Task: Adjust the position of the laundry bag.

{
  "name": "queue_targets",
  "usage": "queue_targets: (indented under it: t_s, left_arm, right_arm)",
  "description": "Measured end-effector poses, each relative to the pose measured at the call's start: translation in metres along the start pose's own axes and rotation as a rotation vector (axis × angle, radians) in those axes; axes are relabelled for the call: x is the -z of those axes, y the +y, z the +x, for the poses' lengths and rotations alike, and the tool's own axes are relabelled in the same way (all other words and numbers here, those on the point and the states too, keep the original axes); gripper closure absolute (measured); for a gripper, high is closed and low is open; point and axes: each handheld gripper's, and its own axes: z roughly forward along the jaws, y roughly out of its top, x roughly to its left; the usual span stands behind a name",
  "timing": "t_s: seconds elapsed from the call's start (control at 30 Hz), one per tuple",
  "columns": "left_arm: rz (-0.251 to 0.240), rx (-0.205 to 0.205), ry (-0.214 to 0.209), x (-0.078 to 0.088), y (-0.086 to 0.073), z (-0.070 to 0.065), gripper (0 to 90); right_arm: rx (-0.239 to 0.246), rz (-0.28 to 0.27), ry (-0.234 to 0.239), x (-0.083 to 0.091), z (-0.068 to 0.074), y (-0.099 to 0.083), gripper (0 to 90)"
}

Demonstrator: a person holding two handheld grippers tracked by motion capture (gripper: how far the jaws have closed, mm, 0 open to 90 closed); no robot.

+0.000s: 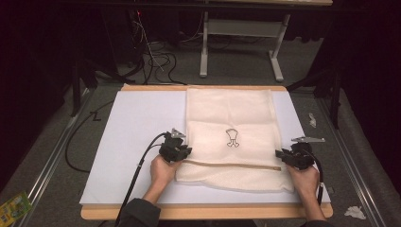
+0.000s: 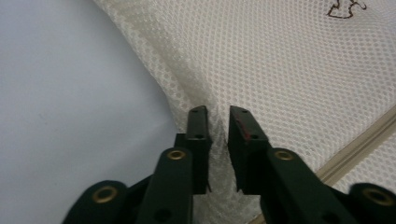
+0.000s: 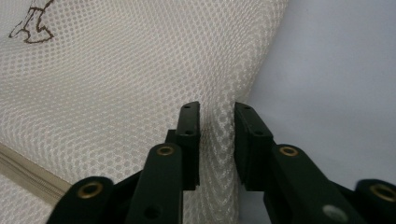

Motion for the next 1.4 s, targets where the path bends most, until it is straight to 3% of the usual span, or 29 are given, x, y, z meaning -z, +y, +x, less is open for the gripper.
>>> queue_targets:
  t_s: [0.2,0.47,1.4]
  left_arm:
    - [-0.002,-0.011,-0.012,0.004,0.0,0.001,86.2]
    - [-0.025,0.02,-0.038,0.012,-0.003,0.008,86.6]
    - [-0.051,0.035,-0.007,0.034,-0.015,0.024,86.5]
  right_arm:
    - [0.03,-0.013,-0.003,0.002,0.002,0.0,85.2]
    - [0.05,-0.031,-0.001,0.004,0.004,0.0,86.7]
    - [0.084,-0.059,0.058,0.002,0.026,0.005,86.9]
